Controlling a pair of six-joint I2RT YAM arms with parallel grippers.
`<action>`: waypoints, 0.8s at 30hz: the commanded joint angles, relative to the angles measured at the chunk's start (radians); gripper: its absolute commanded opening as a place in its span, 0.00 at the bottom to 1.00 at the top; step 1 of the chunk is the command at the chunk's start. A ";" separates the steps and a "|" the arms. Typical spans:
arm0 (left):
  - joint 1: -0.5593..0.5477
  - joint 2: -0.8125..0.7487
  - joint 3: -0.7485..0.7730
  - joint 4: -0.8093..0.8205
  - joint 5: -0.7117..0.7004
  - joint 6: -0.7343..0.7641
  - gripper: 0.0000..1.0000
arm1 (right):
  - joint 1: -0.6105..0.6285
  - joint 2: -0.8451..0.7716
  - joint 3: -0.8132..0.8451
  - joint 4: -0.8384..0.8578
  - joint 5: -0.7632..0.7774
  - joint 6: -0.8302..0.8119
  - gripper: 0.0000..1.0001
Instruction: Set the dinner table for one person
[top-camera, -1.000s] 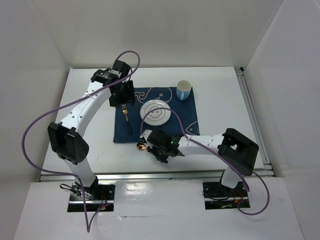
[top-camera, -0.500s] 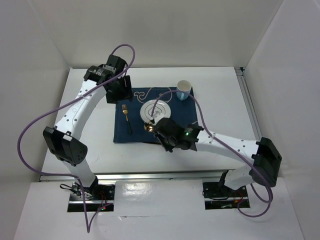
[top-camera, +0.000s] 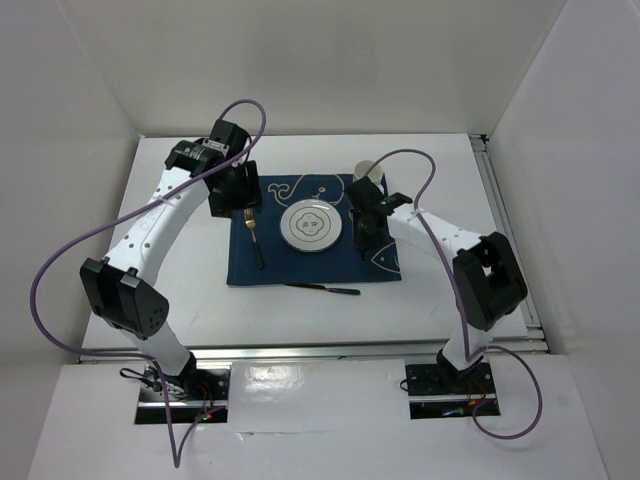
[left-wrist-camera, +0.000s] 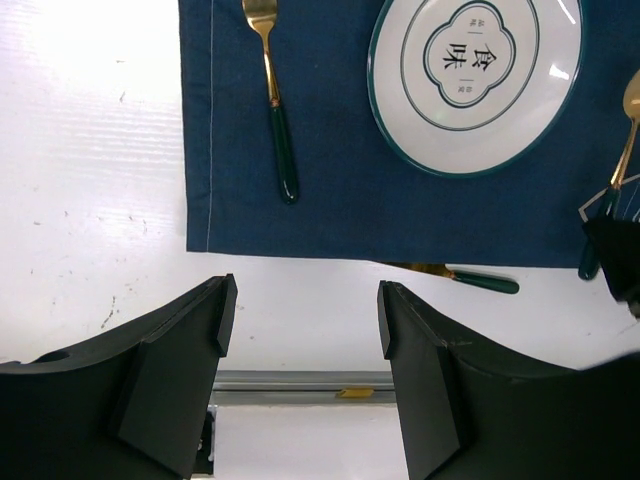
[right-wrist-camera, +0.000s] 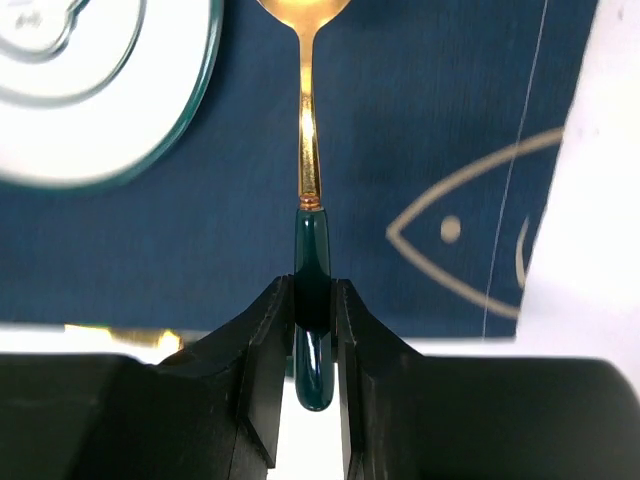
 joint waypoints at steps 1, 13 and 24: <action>0.021 -0.056 -0.016 0.024 0.025 -0.020 0.76 | -0.018 0.070 0.059 0.076 -0.043 0.005 0.07; 0.030 -0.065 -0.025 0.024 0.014 0.008 0.76 | -0.036 0.132 0.079 0.116 -0.029 0.014 0.91; 0.030 -0.065 -0.025 0.024 0.005 0.008 0.76 | 0.100 -0.151 -0.173 0.193 -0.148 -0.203 0.81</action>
